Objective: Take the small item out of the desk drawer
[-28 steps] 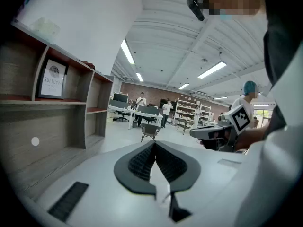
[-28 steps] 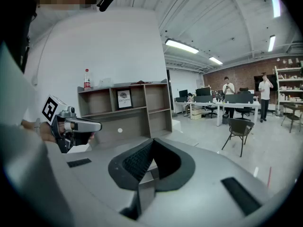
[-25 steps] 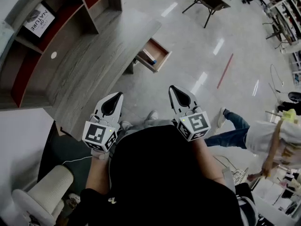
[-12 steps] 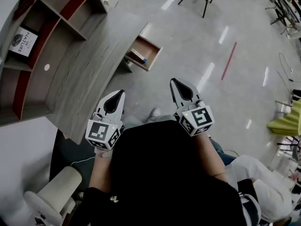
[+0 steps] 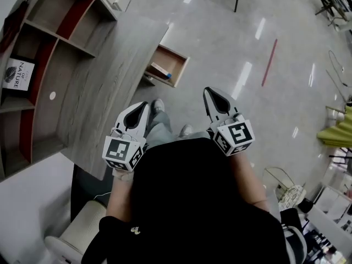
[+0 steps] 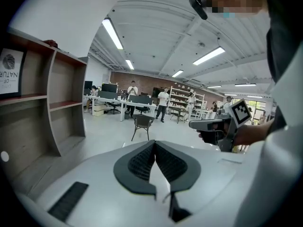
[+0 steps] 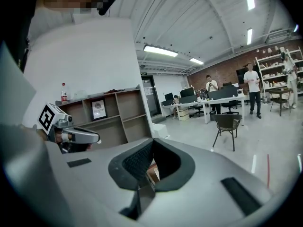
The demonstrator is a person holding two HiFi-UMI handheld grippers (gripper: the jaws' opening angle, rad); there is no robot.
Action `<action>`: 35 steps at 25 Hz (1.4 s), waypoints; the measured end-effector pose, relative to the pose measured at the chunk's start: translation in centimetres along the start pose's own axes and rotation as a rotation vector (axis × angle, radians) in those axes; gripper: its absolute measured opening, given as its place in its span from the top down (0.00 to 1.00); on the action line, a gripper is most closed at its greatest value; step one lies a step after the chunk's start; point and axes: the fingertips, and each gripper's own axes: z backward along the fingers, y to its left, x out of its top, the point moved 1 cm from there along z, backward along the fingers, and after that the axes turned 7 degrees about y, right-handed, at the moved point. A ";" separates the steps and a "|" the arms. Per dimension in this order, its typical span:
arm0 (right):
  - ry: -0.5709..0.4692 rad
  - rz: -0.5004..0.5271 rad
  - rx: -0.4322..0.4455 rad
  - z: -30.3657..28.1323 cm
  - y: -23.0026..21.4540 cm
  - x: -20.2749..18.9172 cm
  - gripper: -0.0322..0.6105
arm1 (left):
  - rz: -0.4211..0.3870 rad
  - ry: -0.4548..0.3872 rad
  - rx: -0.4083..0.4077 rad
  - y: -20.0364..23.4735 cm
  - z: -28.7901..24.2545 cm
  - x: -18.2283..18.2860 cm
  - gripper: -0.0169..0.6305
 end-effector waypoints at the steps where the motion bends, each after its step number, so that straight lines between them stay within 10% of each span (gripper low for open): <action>1: 0.004 -0.001 -0.012 -0.9 -0.1 0.3 0.95 | -0.003 0.003 -0.015 0.9 -0.6 0.3 0.96; 15: 0.059 -0.045 -0.207 -11.2 0.8 3.3 0.95 | -0.130 0.169 -0.313 11.6 -8.9 1.8 0.96; 35: 0.146 -0.208 -0.372 -8.9 -4.6 -0.1 0.95 | -0.580 0.623 -0.553 9.1 -21.7 -8.9 0.94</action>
